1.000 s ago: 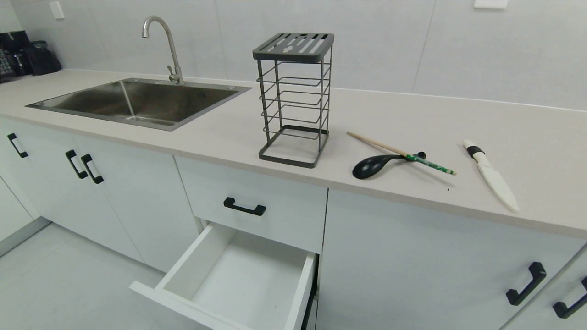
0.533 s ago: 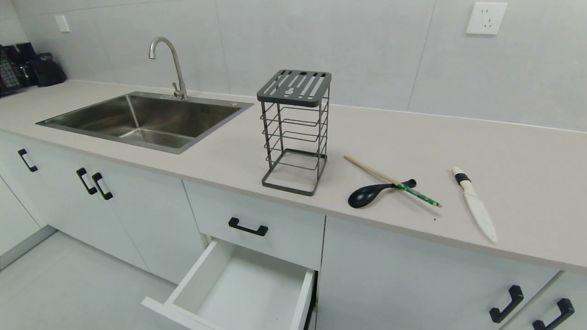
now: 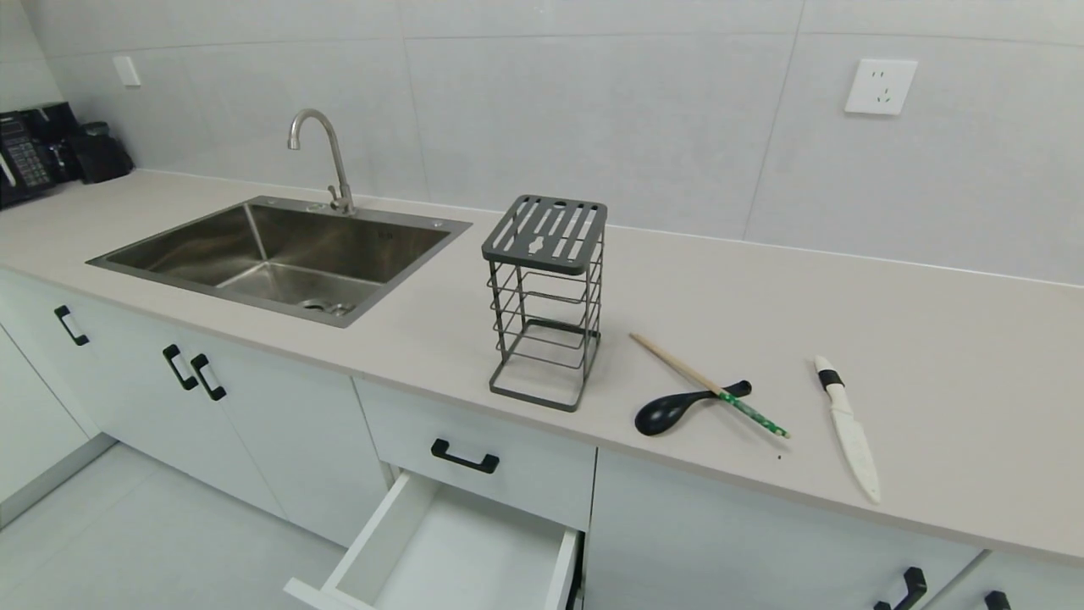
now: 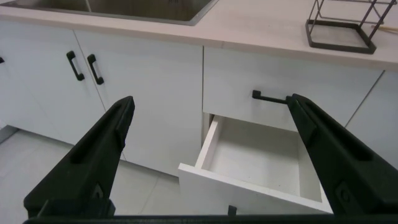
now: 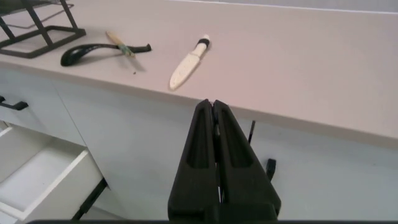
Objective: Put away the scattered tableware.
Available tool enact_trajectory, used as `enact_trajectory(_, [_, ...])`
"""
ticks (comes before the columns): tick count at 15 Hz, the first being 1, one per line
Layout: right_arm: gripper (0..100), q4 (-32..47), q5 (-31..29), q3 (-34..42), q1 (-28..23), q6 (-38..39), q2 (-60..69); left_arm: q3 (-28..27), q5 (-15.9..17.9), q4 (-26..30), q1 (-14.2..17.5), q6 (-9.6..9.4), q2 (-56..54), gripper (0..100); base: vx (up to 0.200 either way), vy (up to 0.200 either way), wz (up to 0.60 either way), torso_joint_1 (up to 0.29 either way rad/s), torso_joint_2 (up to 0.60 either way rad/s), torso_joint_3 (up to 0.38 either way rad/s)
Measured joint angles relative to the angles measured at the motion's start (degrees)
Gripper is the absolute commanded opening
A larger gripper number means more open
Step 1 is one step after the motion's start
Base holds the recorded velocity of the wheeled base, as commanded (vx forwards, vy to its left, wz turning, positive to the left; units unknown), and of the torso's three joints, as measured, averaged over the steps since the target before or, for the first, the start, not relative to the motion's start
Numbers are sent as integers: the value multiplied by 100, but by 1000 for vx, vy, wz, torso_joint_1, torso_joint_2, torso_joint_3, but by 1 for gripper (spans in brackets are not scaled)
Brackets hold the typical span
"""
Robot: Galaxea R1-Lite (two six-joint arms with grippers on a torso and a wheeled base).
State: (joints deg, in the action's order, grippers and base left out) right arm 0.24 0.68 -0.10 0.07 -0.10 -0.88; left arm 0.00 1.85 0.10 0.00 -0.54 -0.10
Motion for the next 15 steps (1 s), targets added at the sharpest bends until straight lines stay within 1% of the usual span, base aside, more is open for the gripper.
enact_trajectory(2, [0, 0, 0, -1, 0, 2, 0, 0, 0, -2, 0, 0, 2, 100, 0, 0, 0, 139, -315, -178])
enact_trajectory(6, [0, 2, 5, -1, 0, -4, 0, 0, 0, 0, 0, 2, 2, 100, 0, 0, 0, 23, -47, -29])
enact_trajectory(7, [100, 2, 5, -1, 0, -4, 0, 0, 0, 0, 0, 0, 2, 100, 0, 0, 0, 0, 0, 0])
enact_trajectory(12, [100, 9, 22, 0, 2, -1, 0, -2, 0, 0, 0, 2, 2, 100, 0, 0, 0, 0, 0, 0])
enact_trajectory(13, [100, -54, 32, 0, 0, -6, 0, 0, 0, 0, 0, 0, 2, 100, 0, 0, 0, 0, 0, 0])
enact_trajectory(15, [100, -438, 55, -83, -7, -1, -11, 0, 0, 0, 0, 0, 2, 100, 0, 0, 0, 0, 0, 0])
